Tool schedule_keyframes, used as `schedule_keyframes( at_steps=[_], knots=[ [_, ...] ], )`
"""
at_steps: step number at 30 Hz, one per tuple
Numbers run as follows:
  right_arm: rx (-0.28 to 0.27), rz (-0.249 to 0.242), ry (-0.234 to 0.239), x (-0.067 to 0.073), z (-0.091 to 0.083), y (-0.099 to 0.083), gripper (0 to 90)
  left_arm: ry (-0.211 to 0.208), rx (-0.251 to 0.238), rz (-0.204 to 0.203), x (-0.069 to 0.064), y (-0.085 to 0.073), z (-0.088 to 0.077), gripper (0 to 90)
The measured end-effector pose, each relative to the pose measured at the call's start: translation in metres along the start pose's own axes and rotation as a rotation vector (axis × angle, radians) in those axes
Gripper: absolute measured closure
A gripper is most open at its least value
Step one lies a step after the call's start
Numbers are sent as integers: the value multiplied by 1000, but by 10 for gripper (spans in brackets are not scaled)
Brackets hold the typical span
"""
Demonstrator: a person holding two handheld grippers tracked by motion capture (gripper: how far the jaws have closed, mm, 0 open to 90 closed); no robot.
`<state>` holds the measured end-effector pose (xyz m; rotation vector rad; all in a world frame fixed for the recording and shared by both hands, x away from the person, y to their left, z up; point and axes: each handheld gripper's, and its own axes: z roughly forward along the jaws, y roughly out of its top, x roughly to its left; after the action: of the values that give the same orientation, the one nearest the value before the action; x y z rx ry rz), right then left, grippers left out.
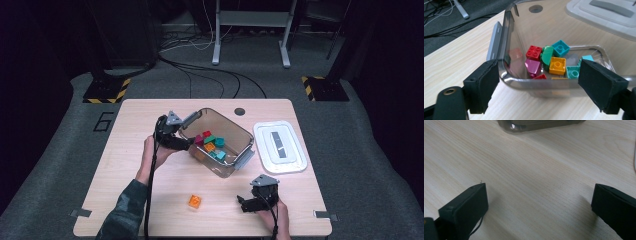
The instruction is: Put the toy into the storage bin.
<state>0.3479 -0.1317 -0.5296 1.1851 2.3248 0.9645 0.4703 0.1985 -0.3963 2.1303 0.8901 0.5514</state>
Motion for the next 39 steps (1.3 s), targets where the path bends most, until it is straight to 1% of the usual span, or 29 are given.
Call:
schedule_keyframes(
  at_steps=[1,2,4,11,13,21,27,29,36,38,39],
  knots=[
    [0,0,0,0,0,0,0,-6,3,-8,-1,-2,-2,156],
    [0,0,0,0,0,0,0,-9,0,-4,-1,-4,-4,154],
    [0,0,0,0,0,0,0,-1,-10,0,-4,-7,-8,152],
    [0,-1,0,0,0,0,0,-9,-25,3,-13,-21,-21,126],
    [0,-1,0,0,0,0,0,-16,-34,-2,-17,-25,-24,111],
    [0,0,0,0,0,0,0,-24,-40,12,-34,-42,-34,80],
    [0,0,0,0,0,0,0,-38,-34,10,-46,-55,-37,63],
    [-2,5,-1,0,0,0,0,-45,-26,16,-50,-59,-37,61],
    [-2,4,-1,0,0,0,0,-65,-19,10,-63,-75,-34,54],
    [-2,5,-1,0,0,0,0,-66,-12,8,-67,-79,-33,52],
    [-2,5,-1,0,0,0,0,-74,-8,7,-69,-82,-32,49]
  ],
)
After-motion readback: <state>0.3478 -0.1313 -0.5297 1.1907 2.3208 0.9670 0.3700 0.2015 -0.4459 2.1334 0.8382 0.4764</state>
